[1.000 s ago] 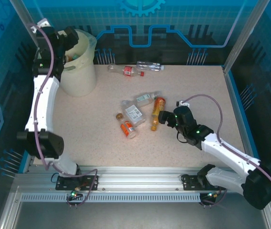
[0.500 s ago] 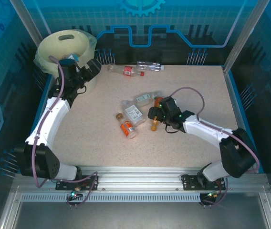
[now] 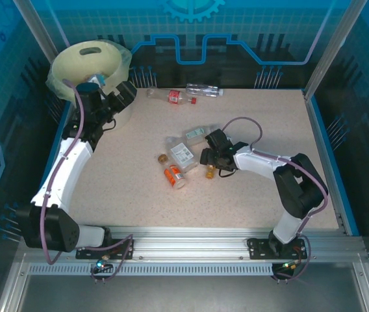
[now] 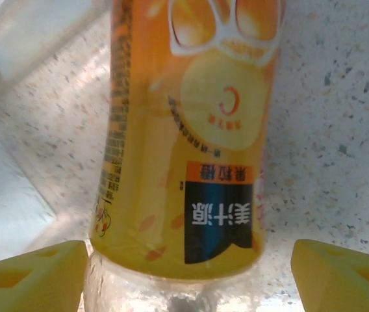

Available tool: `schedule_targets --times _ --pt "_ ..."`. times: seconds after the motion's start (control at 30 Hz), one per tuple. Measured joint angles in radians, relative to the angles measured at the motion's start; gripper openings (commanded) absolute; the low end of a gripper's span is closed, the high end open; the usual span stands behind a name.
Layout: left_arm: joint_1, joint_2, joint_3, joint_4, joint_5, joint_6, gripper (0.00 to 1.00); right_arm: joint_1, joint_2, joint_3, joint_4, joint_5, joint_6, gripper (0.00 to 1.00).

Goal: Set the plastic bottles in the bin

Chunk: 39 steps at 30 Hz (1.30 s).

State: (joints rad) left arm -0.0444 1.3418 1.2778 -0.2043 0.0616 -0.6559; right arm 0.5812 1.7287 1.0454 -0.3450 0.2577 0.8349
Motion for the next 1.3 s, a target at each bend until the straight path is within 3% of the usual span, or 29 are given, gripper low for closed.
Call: schedule_targets --times 0.4,0.73,1.3 --pt "0.000 0.033 0.000 0.000 0.026 0.000 0.99 0.000 0.087 0.024 -0.032 -0.003 -0.066 0.69" --pt "-0.006 0.034 0.000 0.001 0.062 0.009 0.99 0.000 0.075 0.014 -0.028 0.003 -0.130 0.51" --pt "-0.120 0.133 0.042 0.031 0.279 0.109 0.99 0.039 -0.241 -0.079 0.033 0.017 -0.237 0.41"
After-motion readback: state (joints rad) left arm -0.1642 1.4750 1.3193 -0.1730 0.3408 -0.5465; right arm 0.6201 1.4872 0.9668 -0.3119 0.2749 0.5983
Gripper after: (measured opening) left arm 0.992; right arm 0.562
